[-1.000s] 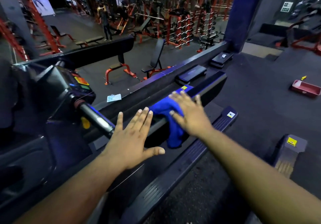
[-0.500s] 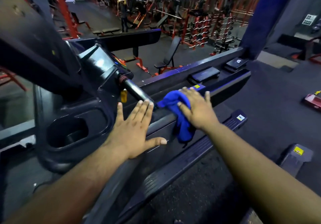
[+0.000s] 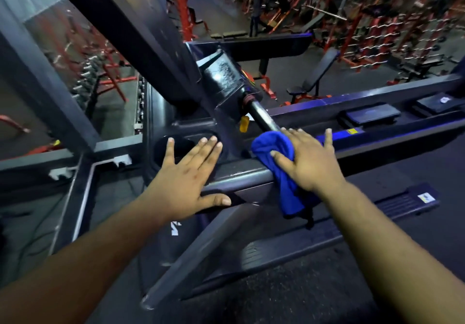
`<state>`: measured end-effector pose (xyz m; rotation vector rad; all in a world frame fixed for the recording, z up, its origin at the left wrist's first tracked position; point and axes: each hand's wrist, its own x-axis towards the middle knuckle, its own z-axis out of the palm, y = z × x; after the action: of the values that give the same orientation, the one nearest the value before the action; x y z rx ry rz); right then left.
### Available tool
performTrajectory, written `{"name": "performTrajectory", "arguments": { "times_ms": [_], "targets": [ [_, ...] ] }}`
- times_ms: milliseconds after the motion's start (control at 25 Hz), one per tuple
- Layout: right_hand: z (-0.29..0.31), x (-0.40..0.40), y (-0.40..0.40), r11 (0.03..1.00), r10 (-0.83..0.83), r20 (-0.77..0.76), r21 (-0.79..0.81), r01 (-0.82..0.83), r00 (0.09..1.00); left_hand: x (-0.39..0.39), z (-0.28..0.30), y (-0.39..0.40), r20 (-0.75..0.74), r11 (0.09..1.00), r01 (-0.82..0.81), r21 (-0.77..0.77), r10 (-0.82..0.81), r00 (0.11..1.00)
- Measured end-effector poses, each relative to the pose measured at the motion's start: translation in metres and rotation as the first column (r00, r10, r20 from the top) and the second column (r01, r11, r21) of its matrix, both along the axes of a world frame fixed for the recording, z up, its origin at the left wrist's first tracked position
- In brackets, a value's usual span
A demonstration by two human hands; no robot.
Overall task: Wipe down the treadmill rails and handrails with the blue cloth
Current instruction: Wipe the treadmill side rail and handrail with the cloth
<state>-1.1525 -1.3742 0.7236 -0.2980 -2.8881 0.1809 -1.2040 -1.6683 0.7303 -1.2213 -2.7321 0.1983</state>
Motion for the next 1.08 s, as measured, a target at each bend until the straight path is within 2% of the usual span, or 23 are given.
{"name": "performTrajectory", "arguments": {
  "times_ms": [40, 160, 240, 320, 440, 520, 640, 720, 800, 880, 960, 1000, 1080],
  "targets": [
    [-0.002, 0.003, -0.024, 1.0, -0.019, -0.017, 0.02, 0.02, 1.0, -0.001, -0.001, -0.006, 0.006, 1.0, -0.003, 0.015, 0.003, 1.0],
    [-0.012, 0.013, -0.123, 0.991, 0.137, -0.065, 0.017, -0.136, 0.989, -0.005, -0.007, -0.024, 0.024, 0.995, 0.024, 0.099, -0.026, 0.999],
    [-0.007, 0.014, -0.129, 0.974, 0.226, -0.028, 0.04, -0.225, 0.974, -0.012, -0.005, -0.04, 0.043, 0.987, 0.025, 0.162, -0.032, 0.999],
    [0.001, 0.005, -0.101, 0.987, 0.154, 0.018, 0.036, -0.154, 0.988, -0.026, -0.002, -0.064, 0.068, 0.985, 0.002, 0.174, -0.014, 0.998],
    [-0.002, 0.009, -0.108, 0.993, -0.118, -0.008, 0.003, 0.118, 0.993, -0.054, -0.008, -0.097, 0.15, 0.989, -0.028, 0.147, 0.006, 0.989],
    [-0.007, 0.004, -0.166, 0.993, -0.118, -0.041, 0.018, 0.119, 0.992, -0.077, -0.013, -0.114, 0.213, 0.988, 0.02, 0.152, -0.053, 0.976],
    [0.001, -0.02, -0.228, 0.998, -0.069, 0.034, 0.018, 0.068, 0.997, -0.103, -0.013, -0.13, 0.339, 0.961, 0.162, 0.226, -0.233, 0.912],
    [0.008, -0.023, -0.227, 0.999, -0.028, 0.079, 0.022, 0.026, 0.996, -0.113, -0.012, -0.13, 0.371, 0.945, 0.228, 0.235, -0.304, 0.877],
    [0.005, -0.006, -0.214, 1.0, 0.009, 0.026, -0.012, -0.009, 1.0, -0.117, -0.011, -0.127, 0.341, 0.94, 0.281, 0.196, -0.334, 0.879],
    [-0.002, 0.014, -0.197, 0.999, -0.047, 0.007, -0.027, 0.047, 0.999, -0.119, -0.012, -0.124, 0.318, 0.937, 0.298, 0.181, -0.343, 0.884],
    [0.0, 0.014, -0.207, 0.982, -0.183, 0.03, -0.036, 0.184, 0.983, -0.126, -0.013, -0.123, 0.335, 0.928, 0.315, 0.198, -0.366, 0.868],
    [0.002, 0.002, -0.223, 0.974, -0.226, 0.06, -0.005, 0.227, 0.972, -0.132, -0.013, -0.123, 0.358, 0.918, 0.329, 0.223, -0.391, 0.848],
    [0.006, -0.027, -0.258, 0.979, -0.201, 0.116, 0.044, 0.197, 0.973, -0.141, -0.011, -0.125, 0.438, 0.886, 0.339, 0.316, -0.453, 0.776]
  ]
}}
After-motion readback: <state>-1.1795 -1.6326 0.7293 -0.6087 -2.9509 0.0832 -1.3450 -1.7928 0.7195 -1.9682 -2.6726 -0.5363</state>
